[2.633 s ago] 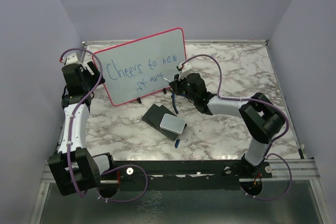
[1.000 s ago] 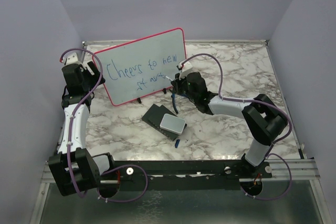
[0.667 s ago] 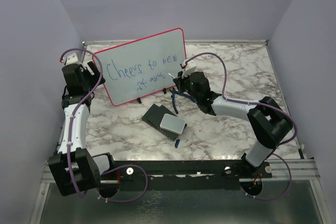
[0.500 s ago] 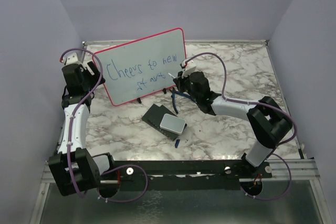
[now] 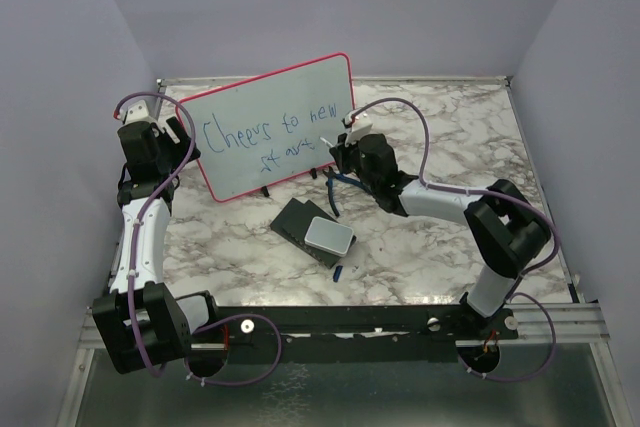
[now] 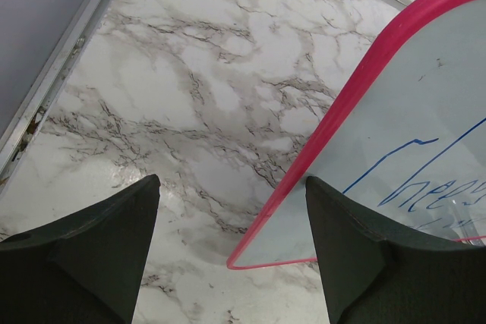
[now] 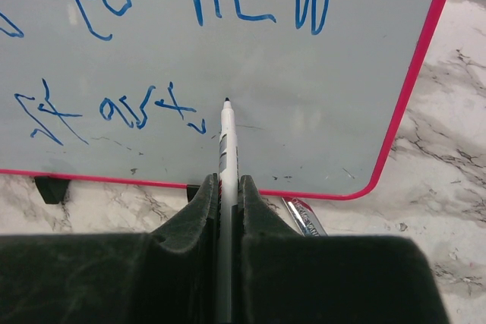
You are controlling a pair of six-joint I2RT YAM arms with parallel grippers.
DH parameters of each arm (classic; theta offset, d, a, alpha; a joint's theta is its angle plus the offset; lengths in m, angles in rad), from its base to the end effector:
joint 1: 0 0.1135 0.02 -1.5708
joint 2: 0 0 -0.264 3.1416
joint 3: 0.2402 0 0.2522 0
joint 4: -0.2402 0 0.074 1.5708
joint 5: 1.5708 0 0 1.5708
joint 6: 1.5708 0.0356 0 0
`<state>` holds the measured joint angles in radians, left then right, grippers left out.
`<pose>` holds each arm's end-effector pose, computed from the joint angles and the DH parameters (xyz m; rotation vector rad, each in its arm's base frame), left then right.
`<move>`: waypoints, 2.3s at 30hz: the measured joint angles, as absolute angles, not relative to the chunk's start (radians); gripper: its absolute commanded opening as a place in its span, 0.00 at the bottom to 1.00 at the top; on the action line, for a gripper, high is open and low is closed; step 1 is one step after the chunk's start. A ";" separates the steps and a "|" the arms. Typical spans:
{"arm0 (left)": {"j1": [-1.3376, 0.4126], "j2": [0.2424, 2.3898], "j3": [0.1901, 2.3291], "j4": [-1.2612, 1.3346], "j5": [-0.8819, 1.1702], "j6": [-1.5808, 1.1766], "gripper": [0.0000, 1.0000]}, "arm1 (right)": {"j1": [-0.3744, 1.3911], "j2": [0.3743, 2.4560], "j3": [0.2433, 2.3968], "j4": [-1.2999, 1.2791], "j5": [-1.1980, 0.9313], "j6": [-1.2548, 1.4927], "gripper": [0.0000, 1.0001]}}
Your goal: Write a sentence on the whiteboard
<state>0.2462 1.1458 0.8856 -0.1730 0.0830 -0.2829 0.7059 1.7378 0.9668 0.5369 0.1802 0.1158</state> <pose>0.2555 0.0612 0.3030 -0.4725 1.9475 -0.1067 0.2990 0.2465 0.2209 -0.4042 1.7757 0.4224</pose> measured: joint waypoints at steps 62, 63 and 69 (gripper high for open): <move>0.241 1.146 0.886 -0.173 0.083 -0.283 0.79 | 0.705 1.769 0.970 0.529 0.189 0.142 0.01; 0.241 1.146 0.886 -0.173 0.083 -0.283 0.79 | 0.705 1.769 0.967 0.528 0.191 0.142 0.01; 0.241 1.145 0.886 -0.173 0.083 -0.283 0.79 | 0.705 1.769 0.957 0.525 0.194 0.146 0.01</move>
<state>0.2405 1.1454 0.8856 -0.1730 0.0830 -0.2829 0.7048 1.7691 0.9573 0.5251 0.1940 0.1463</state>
